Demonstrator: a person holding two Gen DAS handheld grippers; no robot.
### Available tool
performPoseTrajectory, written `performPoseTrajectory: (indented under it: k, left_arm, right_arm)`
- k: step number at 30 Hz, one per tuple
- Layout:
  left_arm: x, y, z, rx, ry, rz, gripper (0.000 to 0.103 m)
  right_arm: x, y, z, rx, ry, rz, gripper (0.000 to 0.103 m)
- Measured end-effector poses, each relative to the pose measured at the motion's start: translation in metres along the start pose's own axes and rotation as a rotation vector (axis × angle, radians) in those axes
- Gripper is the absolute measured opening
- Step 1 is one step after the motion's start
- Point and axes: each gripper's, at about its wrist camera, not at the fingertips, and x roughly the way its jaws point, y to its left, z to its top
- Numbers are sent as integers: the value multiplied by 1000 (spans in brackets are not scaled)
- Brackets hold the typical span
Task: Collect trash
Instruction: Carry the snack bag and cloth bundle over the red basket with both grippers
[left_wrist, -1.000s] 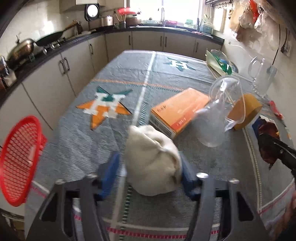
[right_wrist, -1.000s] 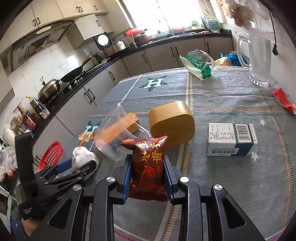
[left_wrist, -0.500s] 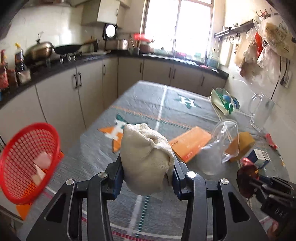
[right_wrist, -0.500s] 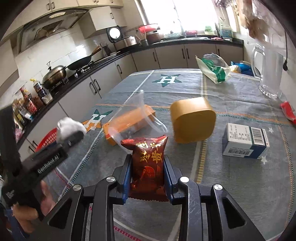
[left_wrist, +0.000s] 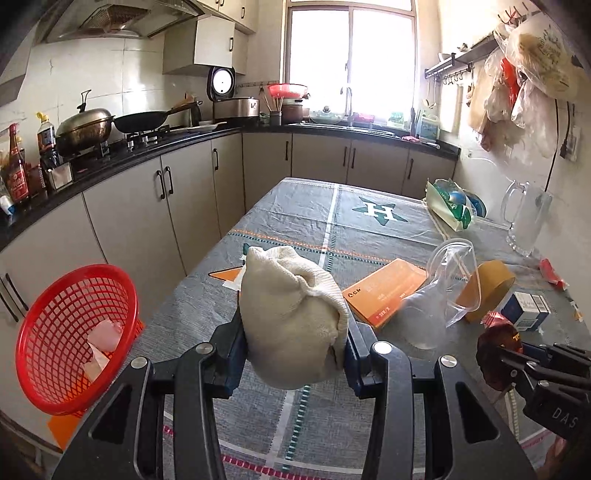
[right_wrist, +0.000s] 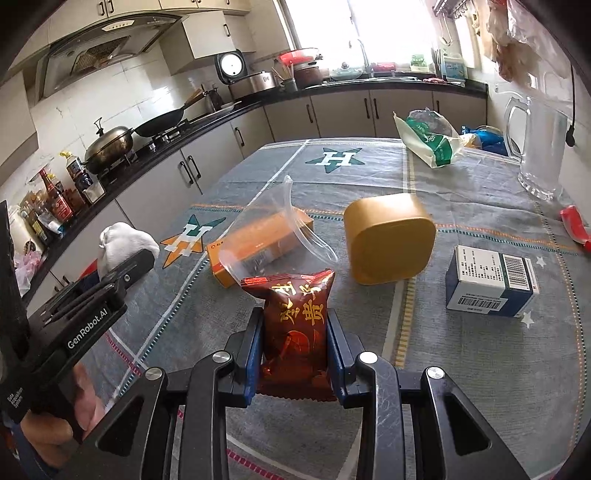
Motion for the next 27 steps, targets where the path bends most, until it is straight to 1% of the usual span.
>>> performPoseTrajectory:
  k: [10,21,27]
  left_arm:
    - [-1,0,-1,14,-14,18,42]
    - [-2,-2,-1,16,-21,21,42]
    - [-6,-3,1,18,-38,33,42]
  right_arm:
    - [-2,0,1,4,-5,0,34]
    - [-3,-1,1,6,-9,-1,34]
    - [-5,-2,2,11,-19,0,34]
